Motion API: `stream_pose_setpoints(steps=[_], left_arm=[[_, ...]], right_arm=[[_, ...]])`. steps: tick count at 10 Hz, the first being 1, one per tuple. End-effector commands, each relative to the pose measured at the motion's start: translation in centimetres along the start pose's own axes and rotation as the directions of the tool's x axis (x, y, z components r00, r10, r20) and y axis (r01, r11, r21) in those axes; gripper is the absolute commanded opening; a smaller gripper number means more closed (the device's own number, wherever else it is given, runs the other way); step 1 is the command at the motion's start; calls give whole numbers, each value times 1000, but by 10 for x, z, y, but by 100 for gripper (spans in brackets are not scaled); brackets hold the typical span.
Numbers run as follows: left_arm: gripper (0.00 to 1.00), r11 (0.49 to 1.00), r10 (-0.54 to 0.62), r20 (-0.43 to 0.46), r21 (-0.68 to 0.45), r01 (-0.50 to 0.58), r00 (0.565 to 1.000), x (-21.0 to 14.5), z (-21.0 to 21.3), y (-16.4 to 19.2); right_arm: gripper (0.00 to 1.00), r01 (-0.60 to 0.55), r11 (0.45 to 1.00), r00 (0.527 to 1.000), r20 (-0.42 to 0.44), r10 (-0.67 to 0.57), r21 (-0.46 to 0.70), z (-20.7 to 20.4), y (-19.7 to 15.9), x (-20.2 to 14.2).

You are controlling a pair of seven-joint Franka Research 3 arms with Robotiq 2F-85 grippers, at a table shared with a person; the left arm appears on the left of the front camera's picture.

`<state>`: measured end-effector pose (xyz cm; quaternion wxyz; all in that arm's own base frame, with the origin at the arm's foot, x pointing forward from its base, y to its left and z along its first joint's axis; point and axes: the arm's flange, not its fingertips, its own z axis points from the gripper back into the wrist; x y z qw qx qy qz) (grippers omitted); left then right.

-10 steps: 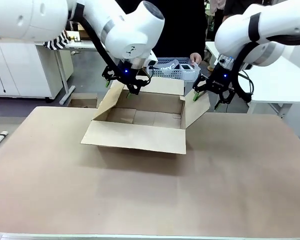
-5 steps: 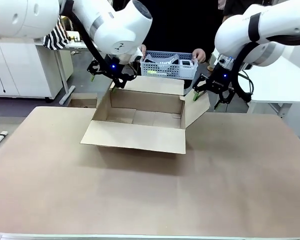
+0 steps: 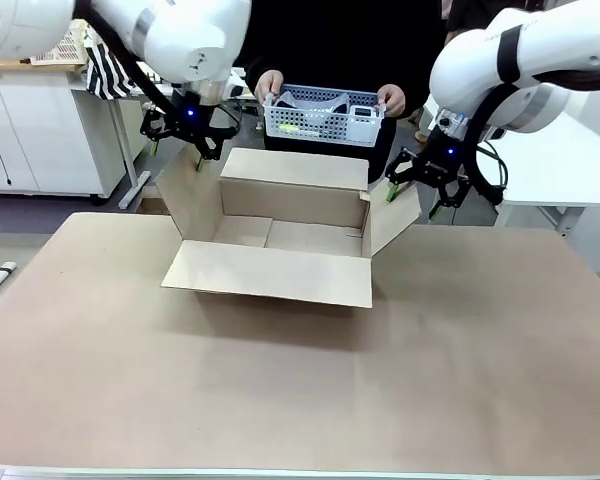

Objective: Pack the gift set into the box.
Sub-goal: Place both hands on the side flaps of the Package Box and spread them outward.

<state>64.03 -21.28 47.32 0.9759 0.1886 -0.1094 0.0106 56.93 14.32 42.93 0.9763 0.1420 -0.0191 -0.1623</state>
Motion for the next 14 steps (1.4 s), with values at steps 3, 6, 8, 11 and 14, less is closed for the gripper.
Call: stream_pose_setpoints(steps=[3, 6, 8, 11, 14], left_arm=[[100, 957, -47, -170, -292, -4, 984, 27, -22, 71], [100, 796, -251, -291, -605, 26, 923, 30, -58, 117], [100, 710, -313, -331, -705, -12, 890, 27, -82, 135], [100, 386, -536, -198, -922, 30, 821, 11, -113, 155], [100, 625, -373, -300, -781, -2, 878, 9, -103, 144]], right_arm=[[100, 17, 1000, 1000, 16, -17, -18, 2, 3, 0], [100, 17, 1000, 1000, 16, -17, -18, 2, 3, 0], [100, 17, 1000, 1000, 16, -17, -18, 2, 3, 0], [100, 17, 1000, 1000, 16, -17, -18, 2, 3, 0], [100, 17, 1000, 1000, 16, -17, -18, 2, 3, 0]])
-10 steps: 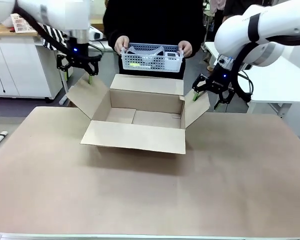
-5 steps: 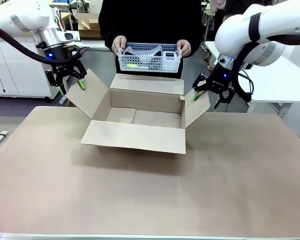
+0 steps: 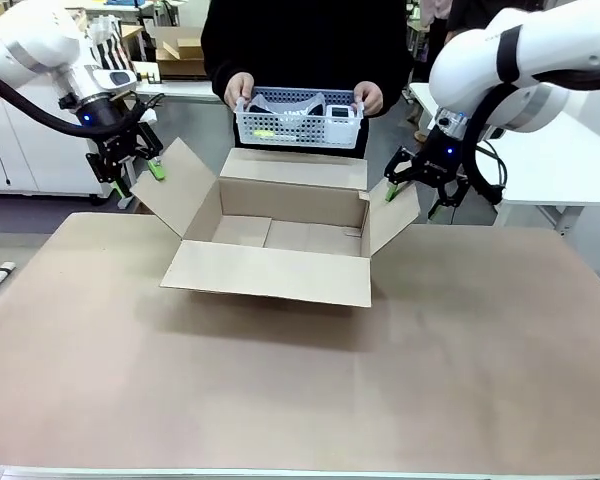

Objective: Pack the gift set into the box.
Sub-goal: Lift both hands away from the flaps of the Package Box.

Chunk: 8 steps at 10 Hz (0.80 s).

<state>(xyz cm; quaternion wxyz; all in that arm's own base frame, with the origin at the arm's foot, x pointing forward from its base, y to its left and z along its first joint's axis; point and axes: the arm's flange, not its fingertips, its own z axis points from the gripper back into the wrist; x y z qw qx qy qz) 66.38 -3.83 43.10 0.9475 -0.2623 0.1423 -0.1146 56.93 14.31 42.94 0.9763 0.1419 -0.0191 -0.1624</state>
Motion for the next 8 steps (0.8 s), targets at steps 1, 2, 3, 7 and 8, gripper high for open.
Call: stream_pose_setpoints(steps=[1, 2, 3, 7, 8], left_arm=[[100, 998, 38, 15, 51, -38, 999, -1, 1, -5], [100, 998, 38, 15, 51, -38, 999, -1, 1, -5], [100, 998, 38, 15, 51, -38, 999, -1, 1, -5], [100, 998, 38, 15, 51, -38, 999, -1, 1, -5], [100, 998, 38, 15, 51, -38, 999, -1, 1, -5]], right_arm=[[100, 17, 1000, 1000, 16, -17, -18, 2, 3, 0], [100, 17, 1000, 1000, 16, -17, -18, 2, 3, 0], [100, 17, 1000, 1000, 16, -17, -18, 2, 3, 0], [100, 17, 1000, 1000, 16, -17, -18, 2, 3, 0], [100, 17, 1000, 1000, 16, -17, -18, 2, 3, 0]])
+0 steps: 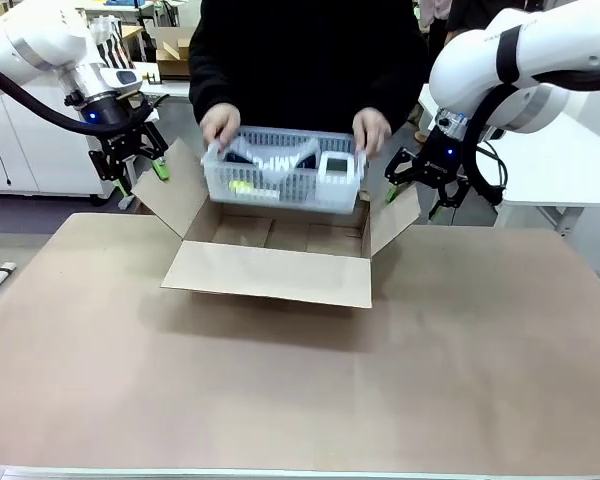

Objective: Pack the gift set into the box.
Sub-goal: Lift both hands away from the flaps of the Package Box.

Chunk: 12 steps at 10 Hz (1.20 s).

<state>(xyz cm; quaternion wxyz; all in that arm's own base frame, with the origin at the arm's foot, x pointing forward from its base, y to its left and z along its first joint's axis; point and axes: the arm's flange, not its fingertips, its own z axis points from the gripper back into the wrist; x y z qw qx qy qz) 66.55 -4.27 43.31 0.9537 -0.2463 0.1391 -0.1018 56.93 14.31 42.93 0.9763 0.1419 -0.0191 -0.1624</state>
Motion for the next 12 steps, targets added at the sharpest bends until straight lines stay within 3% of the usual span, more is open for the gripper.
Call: stream_pose_setpoints(steps=[1, 12], left_arm=[[100, 1000, 9, 3, 21, -9, 1000, -4, 1, 0], [100, 1000, 9, 3, 21, -9, 1000, -4, 1, 0]], right_arm=[[100, 17, 1000, 1000, 16, -17, -18, 2, 3, 0], [100, 17, 1000, 1000, 16, -17, -18, 2, 3, 0]])
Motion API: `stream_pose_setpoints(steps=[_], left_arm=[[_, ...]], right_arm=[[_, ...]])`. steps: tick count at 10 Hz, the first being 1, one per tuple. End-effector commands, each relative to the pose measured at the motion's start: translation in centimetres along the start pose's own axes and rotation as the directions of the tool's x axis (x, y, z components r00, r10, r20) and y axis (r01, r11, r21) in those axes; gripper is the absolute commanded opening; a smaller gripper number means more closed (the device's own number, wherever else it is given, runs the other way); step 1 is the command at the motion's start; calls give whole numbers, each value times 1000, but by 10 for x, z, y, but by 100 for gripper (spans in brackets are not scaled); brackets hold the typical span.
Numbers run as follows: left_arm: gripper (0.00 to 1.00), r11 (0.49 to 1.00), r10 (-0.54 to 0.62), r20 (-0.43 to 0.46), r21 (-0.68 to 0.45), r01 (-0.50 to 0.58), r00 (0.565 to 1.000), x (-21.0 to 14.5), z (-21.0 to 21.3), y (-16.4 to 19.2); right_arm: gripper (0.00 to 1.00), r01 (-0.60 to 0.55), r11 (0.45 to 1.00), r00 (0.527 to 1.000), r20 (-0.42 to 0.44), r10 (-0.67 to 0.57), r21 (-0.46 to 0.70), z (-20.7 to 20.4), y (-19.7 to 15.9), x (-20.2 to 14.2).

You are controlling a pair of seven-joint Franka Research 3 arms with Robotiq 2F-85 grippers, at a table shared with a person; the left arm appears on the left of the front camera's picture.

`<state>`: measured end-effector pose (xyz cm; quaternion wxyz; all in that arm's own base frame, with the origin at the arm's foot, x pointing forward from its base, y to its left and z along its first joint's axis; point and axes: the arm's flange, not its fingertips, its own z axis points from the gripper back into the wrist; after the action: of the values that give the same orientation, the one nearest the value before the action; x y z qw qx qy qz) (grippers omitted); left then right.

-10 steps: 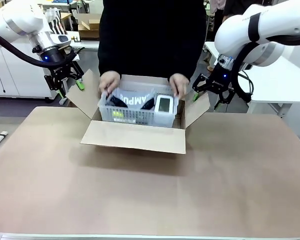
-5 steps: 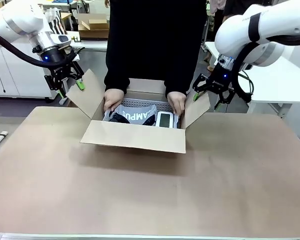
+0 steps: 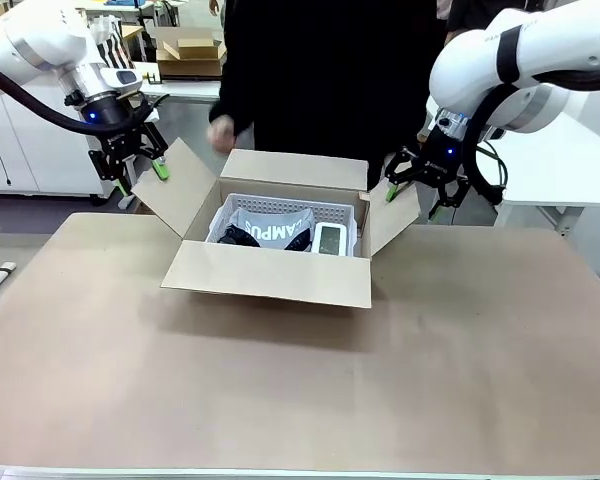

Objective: Pack the gift set into the box.
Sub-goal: Lift both hands away from the flaps of the Package Box.

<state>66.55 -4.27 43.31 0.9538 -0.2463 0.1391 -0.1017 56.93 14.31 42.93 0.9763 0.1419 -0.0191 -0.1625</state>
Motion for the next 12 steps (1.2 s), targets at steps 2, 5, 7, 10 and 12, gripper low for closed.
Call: stream_pose_setpoints(steps=[2, 5, 7, 10, 12], left_arm=[[100, 1000, 9, 3, 21, -9, 1000, -4, 1, 0], [100, 1000, 9, 3, 21, -9, 1000, -4, 1, 0], [100, 1000, 9, 3, 21, -9, 1000, -4, 1, 0], [100, 1000, 9, 3, 21, -9, 1000, -4, 1, 0], [100, 1000, 9, 3, 21, -9, 1000, -4, 1, 0]], right_arm=[[100, 17, 1000, 1000, 16, -16, -18, 2, 3, 0], [100, 17, 1000, 1000, 16, -16, -18, 2, 3, 0], [100, 17, 1000, 1000, 16, -16, -18, 2, 3, 0], [100, 17, 1000, 1000, 16, -16, -18, 2, 3, 0], [100, 17, 1000, 1000, 16, -16, -18, 2, 3, 0]])
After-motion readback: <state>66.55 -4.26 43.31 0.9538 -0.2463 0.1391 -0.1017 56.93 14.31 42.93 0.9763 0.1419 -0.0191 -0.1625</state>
